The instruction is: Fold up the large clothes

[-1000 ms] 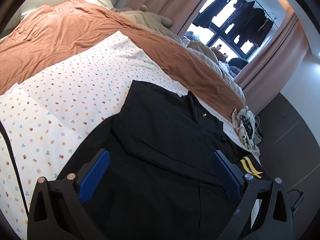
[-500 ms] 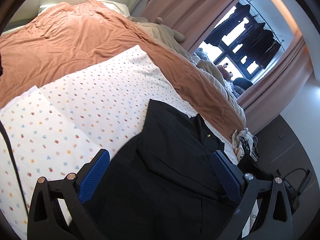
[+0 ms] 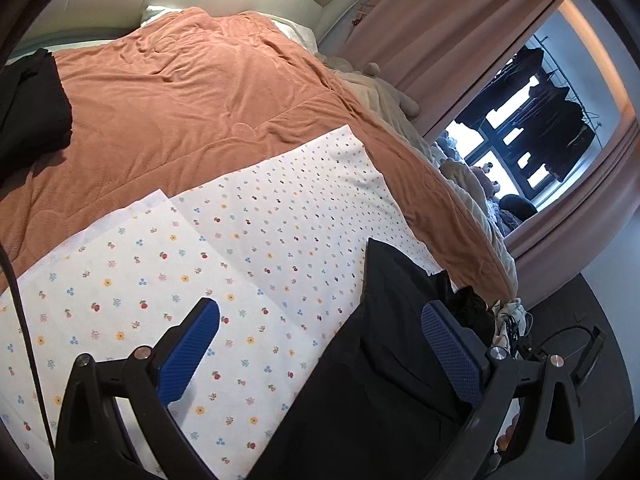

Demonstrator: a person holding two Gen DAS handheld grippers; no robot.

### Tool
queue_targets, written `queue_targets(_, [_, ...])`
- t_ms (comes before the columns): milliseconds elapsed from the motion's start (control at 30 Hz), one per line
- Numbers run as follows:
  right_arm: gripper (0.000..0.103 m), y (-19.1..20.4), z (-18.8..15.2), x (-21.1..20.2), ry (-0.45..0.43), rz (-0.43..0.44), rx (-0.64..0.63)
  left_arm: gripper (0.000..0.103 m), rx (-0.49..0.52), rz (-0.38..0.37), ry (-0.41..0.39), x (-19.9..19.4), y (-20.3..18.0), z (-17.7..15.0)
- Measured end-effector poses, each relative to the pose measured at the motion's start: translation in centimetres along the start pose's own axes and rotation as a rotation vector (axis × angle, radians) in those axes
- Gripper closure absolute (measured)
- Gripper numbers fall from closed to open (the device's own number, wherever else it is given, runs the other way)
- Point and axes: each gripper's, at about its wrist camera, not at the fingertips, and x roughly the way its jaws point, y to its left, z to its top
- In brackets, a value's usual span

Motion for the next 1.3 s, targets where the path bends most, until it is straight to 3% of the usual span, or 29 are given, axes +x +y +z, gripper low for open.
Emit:
queue_targets(167, [0.097, -0.4, 0.1, 1.6, 0.086, -0.035, 0.003, 0.000, -0.009, -0.008, 0.006, 0.3, 0.0, 0.0])
queue_targets(233, [0.091, -1.8, 0.0, 1.6, 0.100, -0.031, 0.024, 0.000, 0.003, -0.017, 0.015, 0.6, -0.7, -0.3])
queue_targets(267, [0.075, -2.4, -0.1, 1.4, 0.094, -0.040, 0.028, 0.000, 0.015, -0.021, 0.021, 0.7, -1.2, -0.5])
queue_targets(300, [0.035, -3.0, -0.2, 1.2, 0.086, -0.046, 0.032, 0.000, 0.025, -0.024, 0.025, 0.9, -1.7, -0.7])
queue_targets(333, [0.012, -4.3, -0.3, 0.6, 0.079, -0.036, 0.047, 0.000, 0.035, -0.027, 0.030, 1.0, -2.1, -1.0])
queue_targets(367, [0.000, -4.9, -0.5, 0.3, 0.070, -0.033, 0.060, 0.000, 0.045, -0.032, 0.034, 1.1, -2.6, -1.2])
queue_targets(567, [0.000, -9.5, -2.0, -0.9, 0.129, -0.077, 0.132, 0.000, 0.088, -0.047, 0.058, 1.7, -5.5, -2.6])
queue_targets(800, [0.000, -14.2, -3.6, -3.4, 0.116, -0.085, 0.301, 0.000, 0.162, -0.064, 0.074, 1.9, -9.8, -4.5])
queue_targets(933, [0.000, -17.1, -4.5, -4.8, 0.094, -0.141, 0.383, 0.000, 0.201, -0.102, 0.077, 2.0, -12.0, -5.7])
queue_targets(1133, [0.001, -22.1, -6.2, -4.0, 0.132, -0.054, 0.636, 0.000, 0.277, -0.116, 0.127, 4.1, -15.6, -7.3])
queue_targets(1300, [0.001, -24.2, -6.7, -3.7, 0.125, -0.050, 0.708, 0.000, 0.334, -0.145, 0.166, 6.9, -19.0, -7.2])
